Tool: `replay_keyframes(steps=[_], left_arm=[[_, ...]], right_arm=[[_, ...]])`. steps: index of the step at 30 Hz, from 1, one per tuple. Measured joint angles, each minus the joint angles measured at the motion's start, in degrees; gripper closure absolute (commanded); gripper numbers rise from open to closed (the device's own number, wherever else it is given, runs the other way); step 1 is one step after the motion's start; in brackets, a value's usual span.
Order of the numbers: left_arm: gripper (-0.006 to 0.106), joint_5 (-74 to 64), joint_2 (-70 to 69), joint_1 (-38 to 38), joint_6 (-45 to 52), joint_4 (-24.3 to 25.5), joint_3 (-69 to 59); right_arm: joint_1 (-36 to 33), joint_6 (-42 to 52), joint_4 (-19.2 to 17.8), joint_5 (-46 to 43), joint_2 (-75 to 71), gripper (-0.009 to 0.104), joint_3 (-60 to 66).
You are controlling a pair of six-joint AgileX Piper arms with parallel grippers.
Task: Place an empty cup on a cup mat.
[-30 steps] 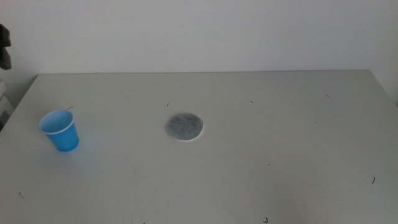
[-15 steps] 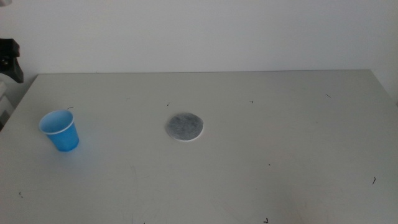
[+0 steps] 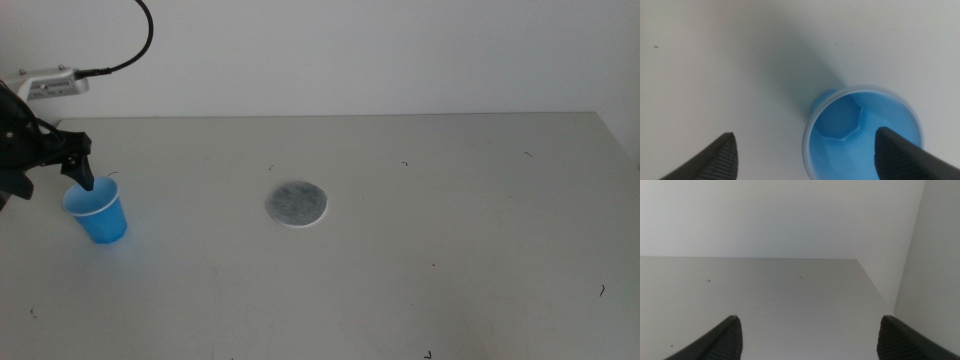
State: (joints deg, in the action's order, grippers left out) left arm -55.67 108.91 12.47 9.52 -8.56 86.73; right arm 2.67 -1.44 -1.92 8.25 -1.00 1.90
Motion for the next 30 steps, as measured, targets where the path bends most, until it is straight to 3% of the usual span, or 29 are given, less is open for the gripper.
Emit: replay_keyframes(steps=[4,7,15,19,30], left_arm=[[-0.004,0.5,3.3,0.0,0.6,-0.1,0.0],[0.007,0.8,5.1,0.0,1.7,-0.1,0.0],[0.075,1.3,6.5,0.0,2.0,-0.1,0.1],[0.1,1.3,6.5,0.0,2.0,-0.1,0.1],[0.1,-1.5,5.6,-3.5,0.4,-0.4,4.7]], right_arm=[[0.0,0.0,0.0,0.0,0.0,0.001,0.0],[0.0,0.0,0.0,0.0,0.0,0.001,0.0],[0.0,0.0,0.0,0.0,0.0,0.001,0.0],[0.0,0.0,0.0,0.0,0.0,0.001,0.0],[0.0,0.0,0.0,0.0,0.0,0.001,0.0]])
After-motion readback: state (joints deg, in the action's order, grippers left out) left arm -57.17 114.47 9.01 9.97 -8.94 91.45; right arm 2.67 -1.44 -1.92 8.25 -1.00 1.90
